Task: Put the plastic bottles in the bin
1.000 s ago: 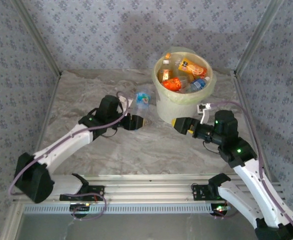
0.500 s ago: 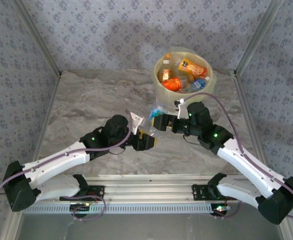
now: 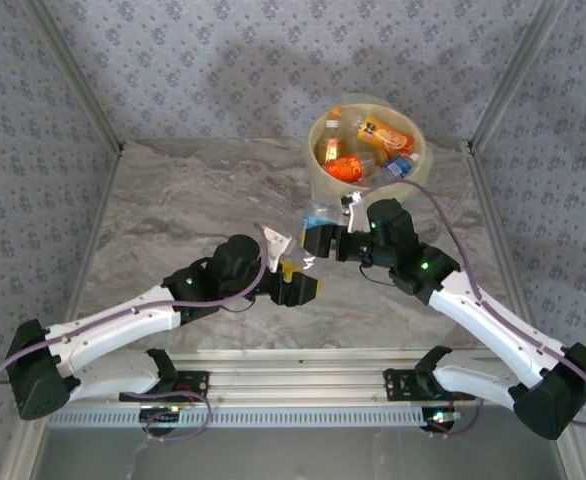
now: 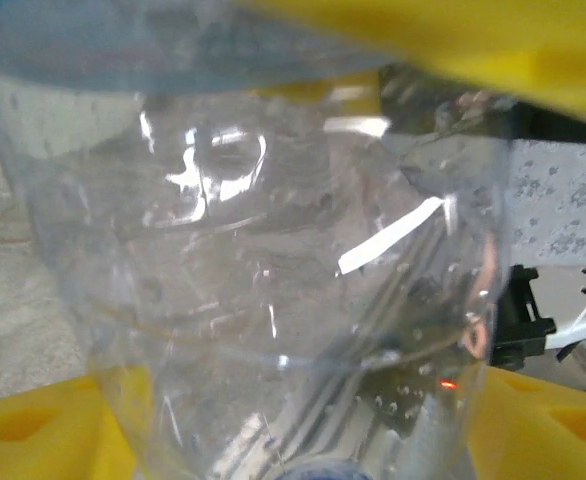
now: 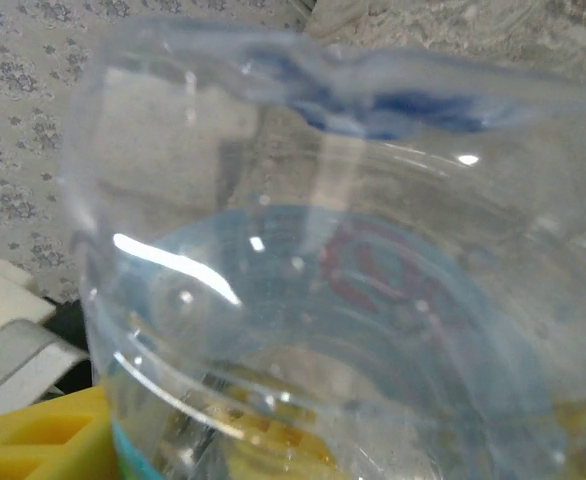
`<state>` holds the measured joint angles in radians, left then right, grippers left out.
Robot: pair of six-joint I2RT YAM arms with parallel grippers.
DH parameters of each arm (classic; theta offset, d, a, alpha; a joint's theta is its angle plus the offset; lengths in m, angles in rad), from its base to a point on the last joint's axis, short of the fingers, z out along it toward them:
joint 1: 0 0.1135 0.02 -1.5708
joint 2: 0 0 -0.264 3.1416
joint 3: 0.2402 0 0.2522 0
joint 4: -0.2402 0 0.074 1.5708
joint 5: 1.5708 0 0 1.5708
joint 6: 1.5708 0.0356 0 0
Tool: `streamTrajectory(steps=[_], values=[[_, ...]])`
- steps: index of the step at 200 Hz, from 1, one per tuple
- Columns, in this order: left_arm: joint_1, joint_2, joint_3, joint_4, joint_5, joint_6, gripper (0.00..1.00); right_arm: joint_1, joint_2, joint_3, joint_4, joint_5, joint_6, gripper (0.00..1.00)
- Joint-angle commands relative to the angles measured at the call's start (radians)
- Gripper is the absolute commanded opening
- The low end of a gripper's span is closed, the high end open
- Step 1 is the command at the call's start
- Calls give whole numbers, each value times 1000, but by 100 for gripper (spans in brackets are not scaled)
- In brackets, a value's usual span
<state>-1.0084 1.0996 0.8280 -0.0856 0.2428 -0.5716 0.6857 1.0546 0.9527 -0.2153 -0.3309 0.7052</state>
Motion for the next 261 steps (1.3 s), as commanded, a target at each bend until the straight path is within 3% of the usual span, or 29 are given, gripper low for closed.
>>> streamTrajectory(steps=[1,12,65,94,141,193,261], values=[[-9,-7,62,-20,14,37,93,-8,-27,79,-72,36,-59,68],[-9,-16,95,-57,29,79,100,-15,-34,107,-127,54,-85,68],[3,-36,318,-325,-43,383,100,-127,-67,299,-323,87,-205,67],[83,-8,409,-396,3,465,100,-200,-34,444,-448,144,-309,68],[301,49,442,-351,200,496,100,-294,79,660,-525,230,-443,67],[431,100,370,-233,279,534,99,-306,236,878,-561,423,-654,66],[459,145,310,-211,298,551,100,-292,463,1068,-531,624,-974,66]])
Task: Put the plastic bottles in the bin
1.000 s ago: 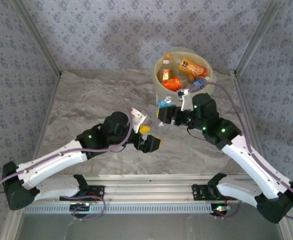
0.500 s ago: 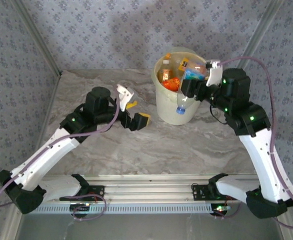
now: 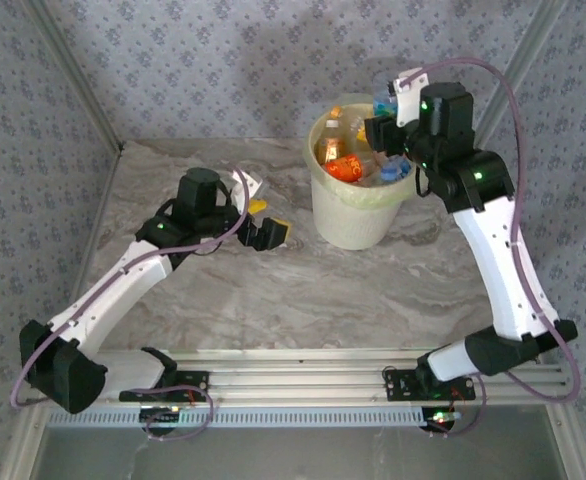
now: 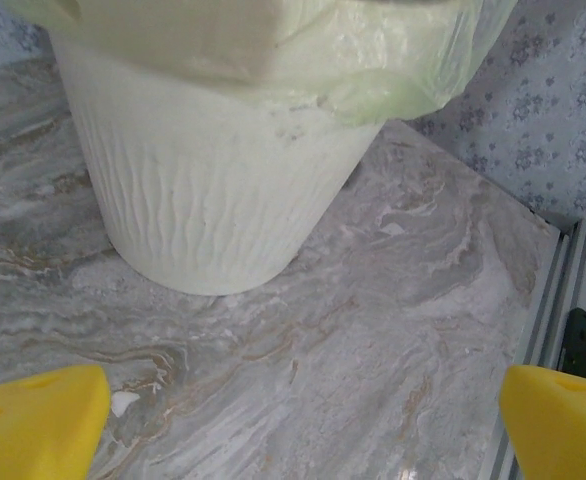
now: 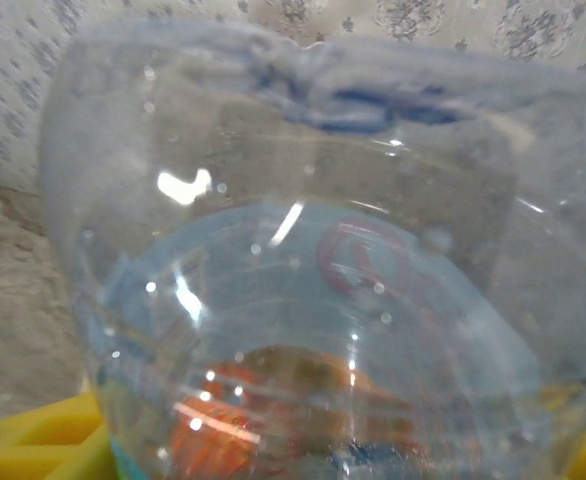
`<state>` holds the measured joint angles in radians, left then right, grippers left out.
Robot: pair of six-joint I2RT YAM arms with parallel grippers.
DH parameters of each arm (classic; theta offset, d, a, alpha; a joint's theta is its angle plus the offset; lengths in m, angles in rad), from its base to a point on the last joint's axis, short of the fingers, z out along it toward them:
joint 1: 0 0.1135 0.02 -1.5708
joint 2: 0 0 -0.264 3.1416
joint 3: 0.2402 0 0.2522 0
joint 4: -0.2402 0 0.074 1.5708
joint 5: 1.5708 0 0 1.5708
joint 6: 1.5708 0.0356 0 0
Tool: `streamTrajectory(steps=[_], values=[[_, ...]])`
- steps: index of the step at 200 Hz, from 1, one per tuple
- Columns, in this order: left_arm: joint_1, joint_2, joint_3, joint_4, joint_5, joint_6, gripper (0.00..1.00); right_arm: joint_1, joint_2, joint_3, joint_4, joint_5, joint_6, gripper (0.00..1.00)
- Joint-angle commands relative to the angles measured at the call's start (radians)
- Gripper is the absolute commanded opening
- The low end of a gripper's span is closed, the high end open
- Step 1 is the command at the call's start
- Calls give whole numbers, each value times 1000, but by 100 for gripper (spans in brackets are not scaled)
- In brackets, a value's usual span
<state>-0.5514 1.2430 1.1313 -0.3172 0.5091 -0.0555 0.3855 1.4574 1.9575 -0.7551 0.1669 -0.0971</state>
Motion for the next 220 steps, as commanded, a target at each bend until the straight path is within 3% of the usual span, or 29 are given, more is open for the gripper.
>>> streamTrajectory(steps=[1,38,120,220], values=[[2,2,7,18,30,35,100,9,63,65,11,132,-177,66],[2,10,3,0,10,49,100,48,174,83,99,324,-390,65],[2,24,8,-24,12,60,100,100,305,96,122,329,-481,70],[-1,16,8,-29,17,56,100,115,265,9,87,305,-449,84]])
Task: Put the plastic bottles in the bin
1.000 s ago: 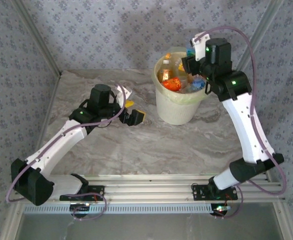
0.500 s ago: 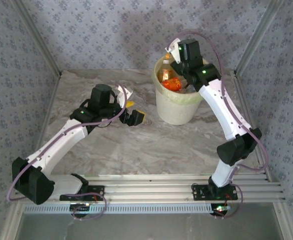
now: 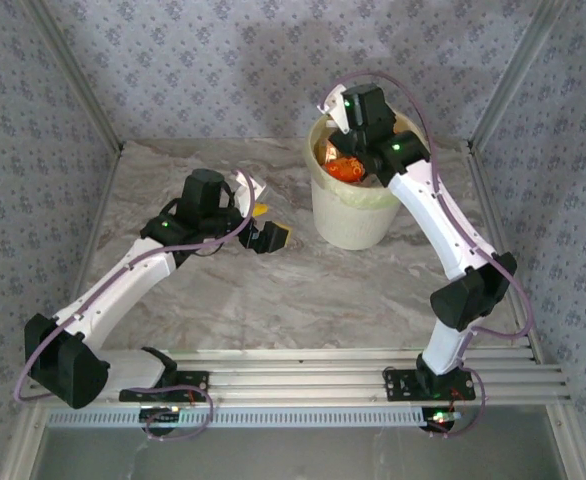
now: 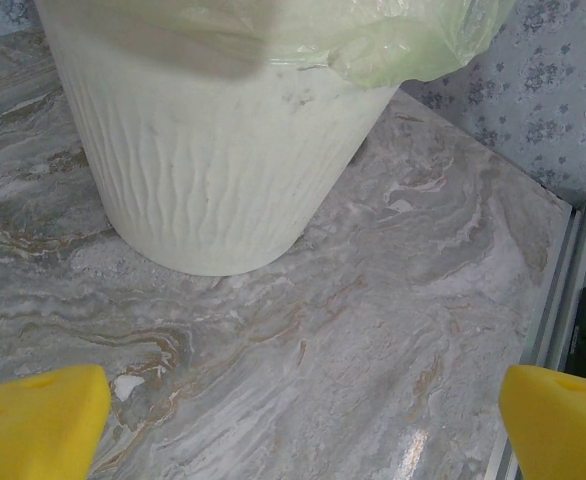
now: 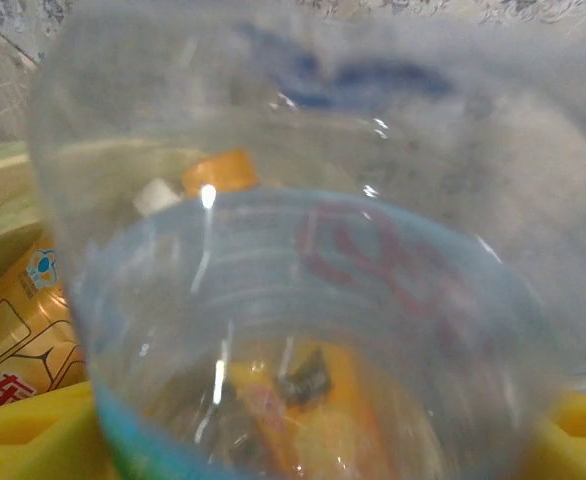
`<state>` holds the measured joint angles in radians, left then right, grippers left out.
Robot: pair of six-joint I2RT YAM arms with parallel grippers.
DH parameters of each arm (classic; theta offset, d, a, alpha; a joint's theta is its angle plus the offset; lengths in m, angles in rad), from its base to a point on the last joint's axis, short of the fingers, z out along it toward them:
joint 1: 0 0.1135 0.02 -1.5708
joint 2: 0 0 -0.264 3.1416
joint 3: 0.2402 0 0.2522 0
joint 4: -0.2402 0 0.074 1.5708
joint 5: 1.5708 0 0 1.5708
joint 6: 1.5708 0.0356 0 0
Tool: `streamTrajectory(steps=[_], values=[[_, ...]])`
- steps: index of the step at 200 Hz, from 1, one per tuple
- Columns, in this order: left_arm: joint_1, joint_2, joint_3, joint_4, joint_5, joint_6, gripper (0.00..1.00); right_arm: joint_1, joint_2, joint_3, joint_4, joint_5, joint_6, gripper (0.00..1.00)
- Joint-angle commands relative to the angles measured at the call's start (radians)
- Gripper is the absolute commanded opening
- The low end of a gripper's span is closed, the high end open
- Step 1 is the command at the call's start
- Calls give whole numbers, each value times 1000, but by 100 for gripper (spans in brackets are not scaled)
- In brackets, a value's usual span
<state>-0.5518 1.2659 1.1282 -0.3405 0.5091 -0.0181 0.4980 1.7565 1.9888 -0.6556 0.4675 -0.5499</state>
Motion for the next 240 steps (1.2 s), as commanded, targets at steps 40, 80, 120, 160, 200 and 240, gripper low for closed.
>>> streamTrajectory(steps=[40,80,120,160,200,240], values=[[0,-10,13,-8,12,21,99,-3,-87,-75,-17,-13,34,89],[-1,-11,13,-9,16,21,100,-19,-157,-109,-59,-103,121,90],[-1,-14,13,-8,17,17,100,-70,-236,-124,-95,-277,278,93],[-1,-21,11,-4,9,12,100,-114,-282,-137,-104,-459,504,93],[5,-46,-37,70,12,-40,100,-123,-369,-264,-52,-554,683,96],[8,-46,-46,85,9,-56,100,-129,-574,-521,69,-594,731,100]])
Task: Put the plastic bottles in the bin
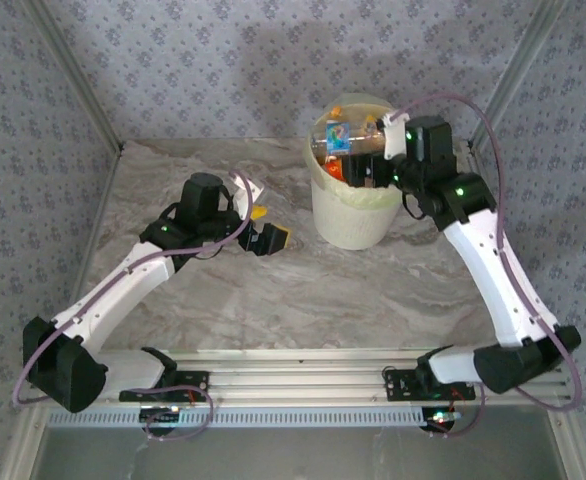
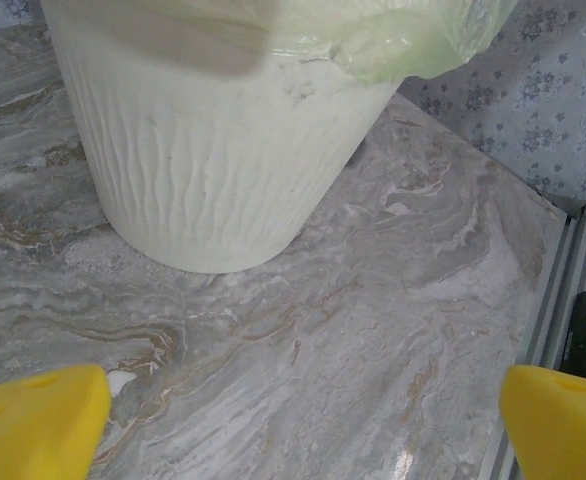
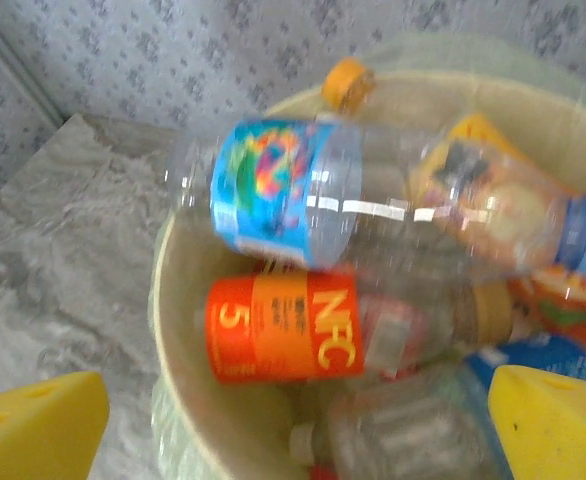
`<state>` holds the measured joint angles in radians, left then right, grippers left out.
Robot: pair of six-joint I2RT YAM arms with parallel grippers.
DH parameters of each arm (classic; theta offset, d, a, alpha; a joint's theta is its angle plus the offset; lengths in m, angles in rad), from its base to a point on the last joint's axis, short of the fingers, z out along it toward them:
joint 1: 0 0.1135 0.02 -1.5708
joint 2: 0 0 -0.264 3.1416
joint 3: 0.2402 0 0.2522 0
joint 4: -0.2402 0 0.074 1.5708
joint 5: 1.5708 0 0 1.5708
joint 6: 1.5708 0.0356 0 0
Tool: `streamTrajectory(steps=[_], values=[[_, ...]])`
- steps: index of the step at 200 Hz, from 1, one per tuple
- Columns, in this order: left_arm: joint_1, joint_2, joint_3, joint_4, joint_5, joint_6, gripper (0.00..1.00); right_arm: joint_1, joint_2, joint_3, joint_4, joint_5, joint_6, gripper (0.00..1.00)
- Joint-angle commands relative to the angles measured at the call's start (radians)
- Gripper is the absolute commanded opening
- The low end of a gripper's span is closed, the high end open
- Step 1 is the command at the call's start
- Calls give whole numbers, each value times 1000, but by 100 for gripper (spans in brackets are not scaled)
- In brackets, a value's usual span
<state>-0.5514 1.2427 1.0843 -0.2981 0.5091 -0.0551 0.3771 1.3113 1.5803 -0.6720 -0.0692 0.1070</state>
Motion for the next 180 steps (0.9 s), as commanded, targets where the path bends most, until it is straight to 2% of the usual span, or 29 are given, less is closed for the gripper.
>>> streamTrajectory(steps=[1,31,64,114,135,180], values=[[8,-23,-2,42,8,-19,100,-8,-133,-120,92,-57,69,100],[7,-42,-10,48,-36,-16,100,-9,-303,-309,156,-37,36,100],[8,-58,-37,74,-90,-14,100,-11,-480,-530,216,80,31,100],[8,-49,-66,106,-145,-17,100,-14,-751,-918,435,204,-48,100],[7,-52,-78,110,-174,-15,100,-16,-797,-998,450,273,-40,100],[-16,-83,-95,110,-214,-44,100,-23,-791,-1146,539,474,-24,100]])
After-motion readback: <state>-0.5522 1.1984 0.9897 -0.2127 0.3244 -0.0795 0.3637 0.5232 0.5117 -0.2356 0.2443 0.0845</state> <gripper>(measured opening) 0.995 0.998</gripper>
